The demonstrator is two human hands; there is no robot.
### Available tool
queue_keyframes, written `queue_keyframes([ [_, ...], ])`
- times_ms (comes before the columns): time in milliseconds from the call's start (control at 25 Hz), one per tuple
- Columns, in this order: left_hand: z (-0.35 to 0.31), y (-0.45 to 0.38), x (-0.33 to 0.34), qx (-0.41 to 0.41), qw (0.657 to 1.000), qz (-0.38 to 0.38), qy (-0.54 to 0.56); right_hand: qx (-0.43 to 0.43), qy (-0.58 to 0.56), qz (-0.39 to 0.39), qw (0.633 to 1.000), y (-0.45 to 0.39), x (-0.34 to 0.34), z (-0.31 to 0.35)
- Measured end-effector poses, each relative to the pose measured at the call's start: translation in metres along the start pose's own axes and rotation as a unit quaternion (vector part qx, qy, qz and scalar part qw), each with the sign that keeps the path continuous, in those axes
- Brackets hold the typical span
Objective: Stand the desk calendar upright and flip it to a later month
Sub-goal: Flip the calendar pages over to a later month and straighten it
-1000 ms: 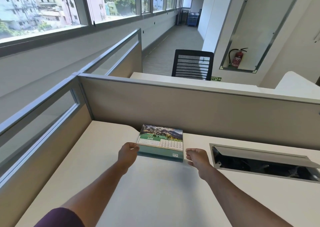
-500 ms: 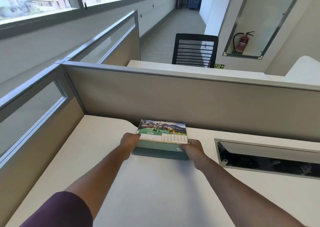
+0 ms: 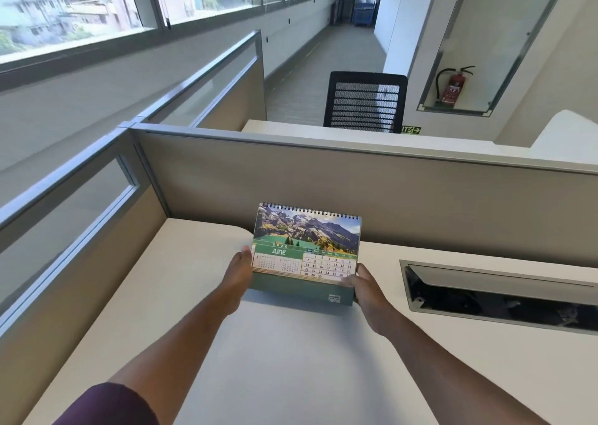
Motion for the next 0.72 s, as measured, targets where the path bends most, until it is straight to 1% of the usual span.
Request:
queue_keyframes([
  [120,0.008,0.008,-0.006,0.015,1.0,0.017,0.02,0.012,-0.103,0.011,0.995,0.008,0.004,-0.004],
  [240,0.023,0.011,-0.013,0.007,1.0,0.0,0.029,0.009,-0.131,0.023,0.991,0.013,0.008,-0.012],
  [320,0.036,0.012,-0.016,0.004,1.0,-0.002,0.021,0.007,-0.122,0.008,0.992,0.014,0.01,-0.021],
  [440,0.039,0.016,-0.017,0.02,1.0,0.012,0.014,0.0,-0.087,-0.027,0.996,0.013,0.013,-0.03],
  [600,0.047,0.018,-0.019,0.032,0.999,0.037,-0.015,-0.013,-0.054,-0.003,0.998,0.013,0.019,-0.037],
  [720,0.052,0.018,-0.022,0.04,0.999,0.025,-0.018,-0.029,-0.026,-0.01,0.999,0.016,0.018,-0.034],
])
Point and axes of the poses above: each hand's wrist, its own y-axis away from the middle knuckle, its own x-axis out of the palm, z = x × y, the point moved 5 cm from there along -y, towards the middle knuckle, and after that the axes turned 7 degrees about y, right-handed, at the moved point
